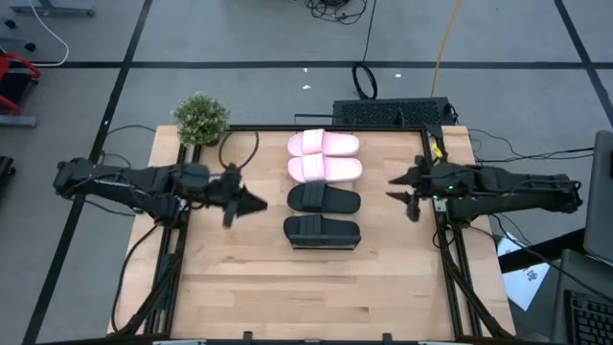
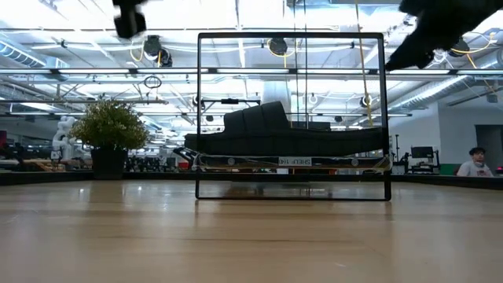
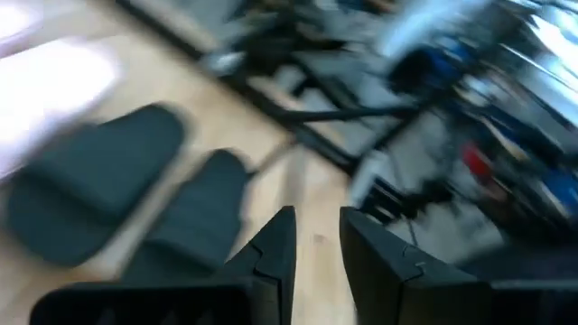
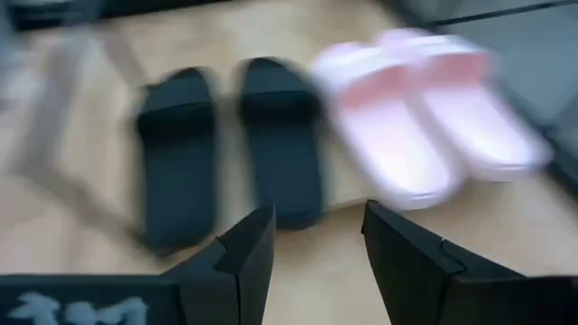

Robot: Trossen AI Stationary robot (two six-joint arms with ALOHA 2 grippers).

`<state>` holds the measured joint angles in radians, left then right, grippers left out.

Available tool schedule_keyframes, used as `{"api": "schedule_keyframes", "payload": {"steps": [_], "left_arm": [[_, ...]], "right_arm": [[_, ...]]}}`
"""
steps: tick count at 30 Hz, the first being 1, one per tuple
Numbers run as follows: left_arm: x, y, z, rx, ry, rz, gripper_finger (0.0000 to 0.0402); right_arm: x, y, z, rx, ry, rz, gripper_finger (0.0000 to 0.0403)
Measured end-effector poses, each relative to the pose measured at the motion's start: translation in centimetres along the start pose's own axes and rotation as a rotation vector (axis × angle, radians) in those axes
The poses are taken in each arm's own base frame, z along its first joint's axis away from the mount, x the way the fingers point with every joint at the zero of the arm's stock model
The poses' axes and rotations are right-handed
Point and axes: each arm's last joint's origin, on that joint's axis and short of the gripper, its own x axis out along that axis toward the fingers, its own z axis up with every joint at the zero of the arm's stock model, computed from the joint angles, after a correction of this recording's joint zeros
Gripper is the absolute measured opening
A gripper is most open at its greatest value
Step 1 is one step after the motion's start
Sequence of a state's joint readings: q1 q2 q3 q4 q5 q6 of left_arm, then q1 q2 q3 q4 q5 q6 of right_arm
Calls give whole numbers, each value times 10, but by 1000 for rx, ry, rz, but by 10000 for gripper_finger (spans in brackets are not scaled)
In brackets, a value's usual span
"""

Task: Pick and place slides into the shelf
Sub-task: Return to Home Position

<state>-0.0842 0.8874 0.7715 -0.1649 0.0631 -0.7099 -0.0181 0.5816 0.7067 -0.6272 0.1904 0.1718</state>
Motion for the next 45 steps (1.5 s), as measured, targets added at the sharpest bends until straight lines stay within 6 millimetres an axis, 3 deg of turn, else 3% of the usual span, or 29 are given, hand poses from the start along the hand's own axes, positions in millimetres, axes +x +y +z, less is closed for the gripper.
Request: {"api": "schedule_keyframes", "payload": {"steps": [3, 11, 14, 18, 21, 24, 28, 31, 36, 40, 45], "left_arm": [[-1, -26, -15, 132, 2, -108, 83], [3, -74, -87, 190, -91, -52, 83], [22, -72, -110, 171, -132, -93, 83], [57, -42, -128, 150, -120, -130, 83], [72, -10, -124, 149, -102, -202, 83], [74, 22, -112, 227, -111, -271, 83], [52, 66, -90, 271, -142, -340, 83], [27, 87, -79, 270, -151, -395, 83], [-13, 97, -60, 294, -115, -507, 83], [-35, 102, -58, 296, -102, -436, 83], [-54, 92, -56, 358, -190, -357, 83]], "right_arm": [[-14, 1, -4, 30, -16, 167, 162], [-35, 4, -7, 110, -57, 429, 162], [-36, 4, -3, 109, -102, 437, 162], [-35, 6, 3, 52, -167, 436, 162], [-31, 5, 2, 54, -179, 380, 162], [-18, 2, -9, 102, -178, 294, 162], [-8, 2, -20, 73, -236, 301, 162], [-15, 1, -23, 68, -272, 327, 162], [-38, -4, -27, 39, -398, 334, 162], [-52, -10, -38, 79, -427, 299, 162], [-47, -11, -49, 88, -438, 322, 162]]}}
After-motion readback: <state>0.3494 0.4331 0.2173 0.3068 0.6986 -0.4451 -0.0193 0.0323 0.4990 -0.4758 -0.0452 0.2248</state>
